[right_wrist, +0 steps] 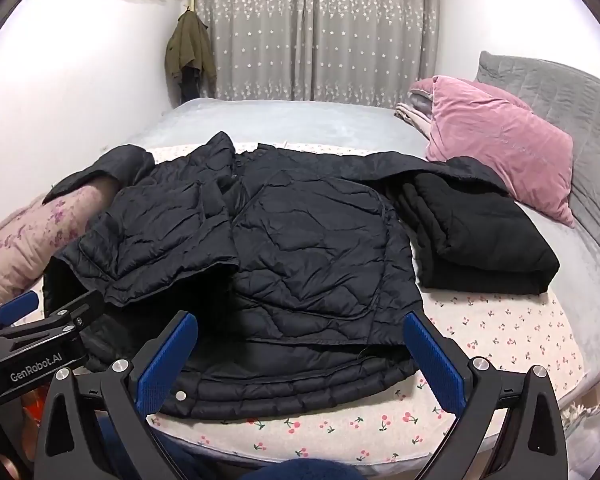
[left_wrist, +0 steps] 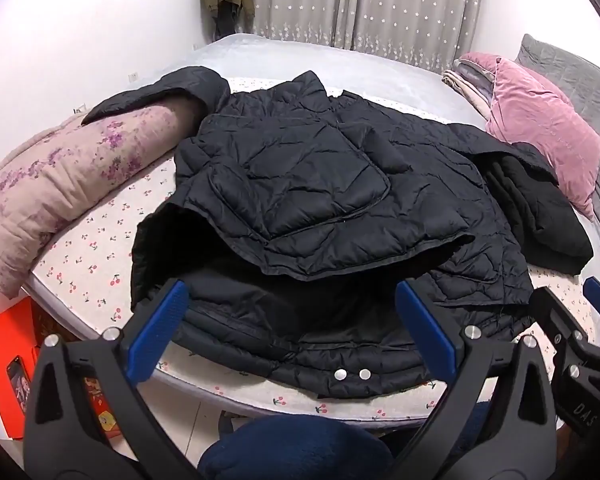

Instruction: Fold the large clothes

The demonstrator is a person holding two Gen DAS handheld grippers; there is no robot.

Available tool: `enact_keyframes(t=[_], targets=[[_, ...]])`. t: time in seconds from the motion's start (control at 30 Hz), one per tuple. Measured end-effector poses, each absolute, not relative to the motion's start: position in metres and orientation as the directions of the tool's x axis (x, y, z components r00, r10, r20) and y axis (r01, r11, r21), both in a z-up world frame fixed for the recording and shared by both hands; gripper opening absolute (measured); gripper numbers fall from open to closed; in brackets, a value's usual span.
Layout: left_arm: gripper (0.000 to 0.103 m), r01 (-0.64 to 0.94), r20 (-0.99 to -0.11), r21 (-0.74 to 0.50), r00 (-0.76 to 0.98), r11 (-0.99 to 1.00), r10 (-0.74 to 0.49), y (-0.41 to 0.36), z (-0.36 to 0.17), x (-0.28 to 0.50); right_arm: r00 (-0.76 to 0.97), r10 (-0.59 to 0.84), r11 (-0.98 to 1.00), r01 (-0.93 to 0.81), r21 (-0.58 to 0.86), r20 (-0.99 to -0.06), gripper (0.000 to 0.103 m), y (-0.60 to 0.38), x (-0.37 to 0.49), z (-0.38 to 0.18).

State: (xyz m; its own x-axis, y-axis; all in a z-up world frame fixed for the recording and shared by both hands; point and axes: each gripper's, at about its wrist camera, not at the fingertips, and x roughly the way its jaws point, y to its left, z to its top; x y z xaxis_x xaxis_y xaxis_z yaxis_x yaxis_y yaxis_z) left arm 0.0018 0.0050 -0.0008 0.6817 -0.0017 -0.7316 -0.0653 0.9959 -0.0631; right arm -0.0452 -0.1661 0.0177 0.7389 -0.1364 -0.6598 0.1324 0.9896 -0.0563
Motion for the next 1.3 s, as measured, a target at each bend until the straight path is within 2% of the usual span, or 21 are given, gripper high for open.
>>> enact_keyframes(t=[0.5,0.73,0.8,1.0,1.07,1.3], targets=[[0.103,-0.053,-0.709,-0.068,0.705,0.996,-0.011,-0.006,0.013,0.0,0.729,-0.166,0.983,0.176,-0.053,-0.664,0.103,-0.181,-0.038,0.023],[0.103,-0.062,-0.706,-0.044,0.708,0.997,0.013,0.001,0.015,-0.001,0.744,-0.196,0.979,0.191,-0.078,-0.638,0.103,-0.179,-0.036,0.025],[0.103,-0.06,-0.705,-0.032,0.709,0.998,0.02,0.001,0.014,0.0,0.734,-0.169,0.98,0.195,-0.034,-0.658,0.103,-0.178,-0.035,0.026],[0.103,-0.051,-0.705,-0.081,0.709,0.995,-0.021,0.003,0.012,0.001,0.746,-0.204,0.975,0.213,-0.062,-0.634,0.103,-0.181,-0.037,0.027],[0.103,-0.05,-0.706,-0.078,0.708,0.996,-0.019,0.003,0.011,0.002,0.738,-0.184,0.976,0.215,-0.032,-0.65,0.103,-0.184,-0.035,0.025],[0.103,-0.11,-0.734,-0.085,0.68,0.99,0.012,0.031,-0.002,0.008,0.724,-0.207,0.974,0.217,-0.068,-0.659,0.103,-0.199,-0.033,0.02]])
